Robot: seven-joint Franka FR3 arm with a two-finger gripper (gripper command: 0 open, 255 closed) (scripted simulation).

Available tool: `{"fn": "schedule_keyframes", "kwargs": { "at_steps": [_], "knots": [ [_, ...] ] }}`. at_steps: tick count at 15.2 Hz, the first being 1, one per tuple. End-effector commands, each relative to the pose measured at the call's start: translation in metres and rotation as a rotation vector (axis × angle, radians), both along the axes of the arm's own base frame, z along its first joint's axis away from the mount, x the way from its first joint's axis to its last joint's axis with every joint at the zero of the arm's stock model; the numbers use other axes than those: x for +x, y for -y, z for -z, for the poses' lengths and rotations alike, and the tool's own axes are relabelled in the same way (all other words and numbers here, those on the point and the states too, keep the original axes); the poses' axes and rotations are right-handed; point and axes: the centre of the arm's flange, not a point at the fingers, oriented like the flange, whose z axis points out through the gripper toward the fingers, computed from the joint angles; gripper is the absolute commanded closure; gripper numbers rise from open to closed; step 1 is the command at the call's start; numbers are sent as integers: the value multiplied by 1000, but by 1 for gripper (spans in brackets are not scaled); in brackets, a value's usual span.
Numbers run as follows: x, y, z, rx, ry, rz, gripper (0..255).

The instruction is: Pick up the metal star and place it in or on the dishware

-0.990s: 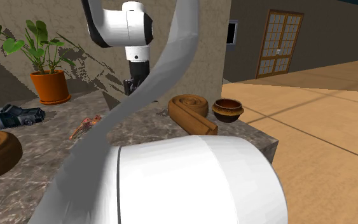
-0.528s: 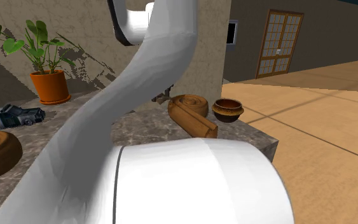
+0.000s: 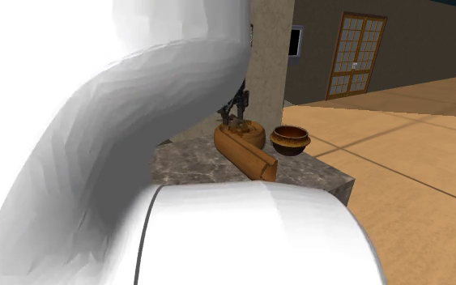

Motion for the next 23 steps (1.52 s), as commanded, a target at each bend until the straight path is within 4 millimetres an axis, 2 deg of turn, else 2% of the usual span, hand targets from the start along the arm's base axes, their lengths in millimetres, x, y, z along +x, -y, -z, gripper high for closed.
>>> {"fn": "schedule_keyframes", "kwargs": {
  "at_steps": [1, 17, 18, 23],
  "knots": [
    [6, 26, 0, 0, 0, -1, 255],
    [41, 234, -1, 0, 0, -1, 255],
    [45, 258, -1, 0, 0, -1, 255],
    [45, 258, 25, 0, 0, -1, 255]
  ]
}}
